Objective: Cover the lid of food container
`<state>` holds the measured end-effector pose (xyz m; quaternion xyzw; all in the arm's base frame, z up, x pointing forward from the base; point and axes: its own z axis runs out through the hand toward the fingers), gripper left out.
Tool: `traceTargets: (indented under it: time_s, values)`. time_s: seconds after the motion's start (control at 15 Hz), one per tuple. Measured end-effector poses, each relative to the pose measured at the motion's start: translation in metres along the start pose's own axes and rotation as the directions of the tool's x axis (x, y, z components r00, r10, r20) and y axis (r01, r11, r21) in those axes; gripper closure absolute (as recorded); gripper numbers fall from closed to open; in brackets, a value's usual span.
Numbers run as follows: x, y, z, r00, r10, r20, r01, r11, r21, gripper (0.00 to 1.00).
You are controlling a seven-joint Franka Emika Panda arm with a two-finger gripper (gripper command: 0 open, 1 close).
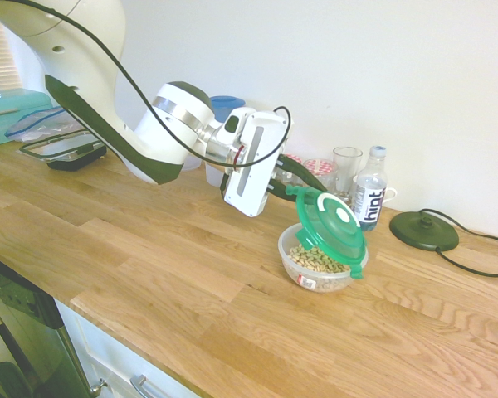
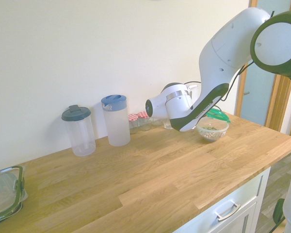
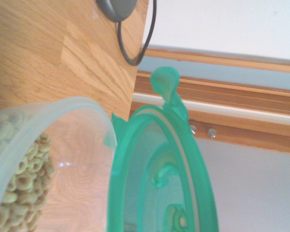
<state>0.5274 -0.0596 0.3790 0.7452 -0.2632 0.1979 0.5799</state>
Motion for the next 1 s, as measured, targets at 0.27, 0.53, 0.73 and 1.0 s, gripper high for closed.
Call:
traceTargets:
  time_s: [0.27,0.53,0.73,1.0]
  values:
    - [0.001,0.014,-0.028,0.99,-0.006,0.139,-0.013,0.991,0.135,0.0]
    - [0.02,0.056,-0.075,0.935,-0.045,0.353,-0.071,0.948,0.309,0.0]
    - [0.049,0.103,-0.108,0.876,-0.079,0.477,-0.164,0.879,0.447,0.0]
    - [0.032,0.099,-0.093,0.787,-0.144,0.6,-0.302,0.758,0.578,0.0]
